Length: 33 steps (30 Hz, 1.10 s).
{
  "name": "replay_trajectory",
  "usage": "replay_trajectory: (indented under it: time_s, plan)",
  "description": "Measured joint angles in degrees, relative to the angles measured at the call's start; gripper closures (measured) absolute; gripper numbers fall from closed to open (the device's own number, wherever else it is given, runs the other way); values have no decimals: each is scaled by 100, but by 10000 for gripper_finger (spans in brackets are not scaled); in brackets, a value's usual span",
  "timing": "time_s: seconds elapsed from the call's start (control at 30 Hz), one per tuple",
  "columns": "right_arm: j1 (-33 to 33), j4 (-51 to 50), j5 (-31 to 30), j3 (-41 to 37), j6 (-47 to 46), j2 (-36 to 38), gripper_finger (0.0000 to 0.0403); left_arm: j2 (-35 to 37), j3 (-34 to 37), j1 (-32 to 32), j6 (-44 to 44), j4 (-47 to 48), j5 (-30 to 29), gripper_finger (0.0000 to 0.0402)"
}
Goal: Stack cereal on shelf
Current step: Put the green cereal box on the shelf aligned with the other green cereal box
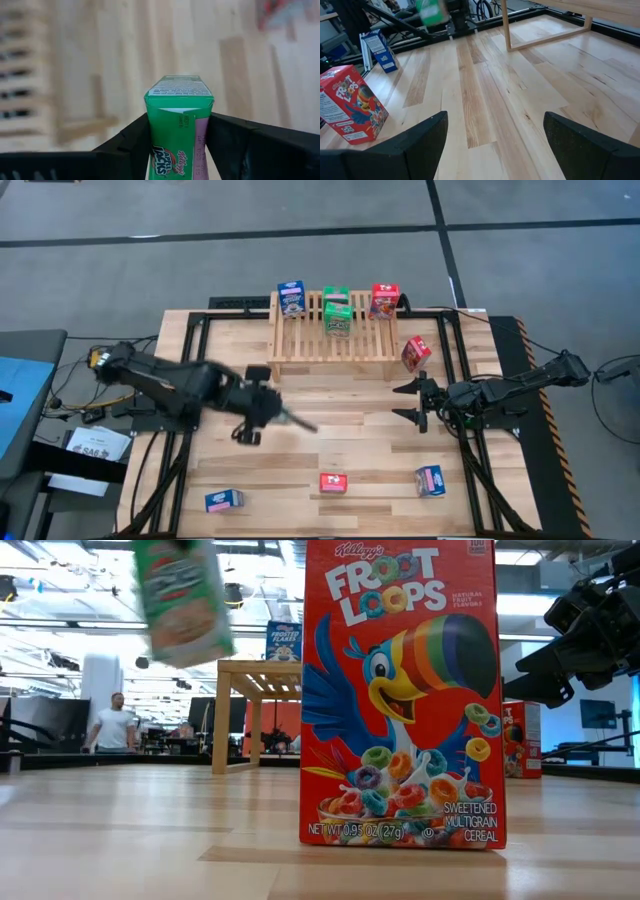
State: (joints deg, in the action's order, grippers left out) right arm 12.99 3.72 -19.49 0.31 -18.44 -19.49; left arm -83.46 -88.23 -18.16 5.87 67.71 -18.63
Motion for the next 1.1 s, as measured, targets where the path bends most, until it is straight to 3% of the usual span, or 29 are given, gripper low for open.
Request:
replay_trajectory:
  time_s: [0.37, 0.7, 1.1]
  plan:
    - [0, 0, -2, -1, -17, 0, 49, 2, -663, 1635, -1994, -1085, -7, 248]
    - [0, 1, 1, 1, -15, 0, 49, -247, -727, 2328, -2985, -2129, 241, 248]
    - [0, 1, -2, 1, 4, 0, 49, -1609, -2542, 2606, -3521, -1141, 188, 248]
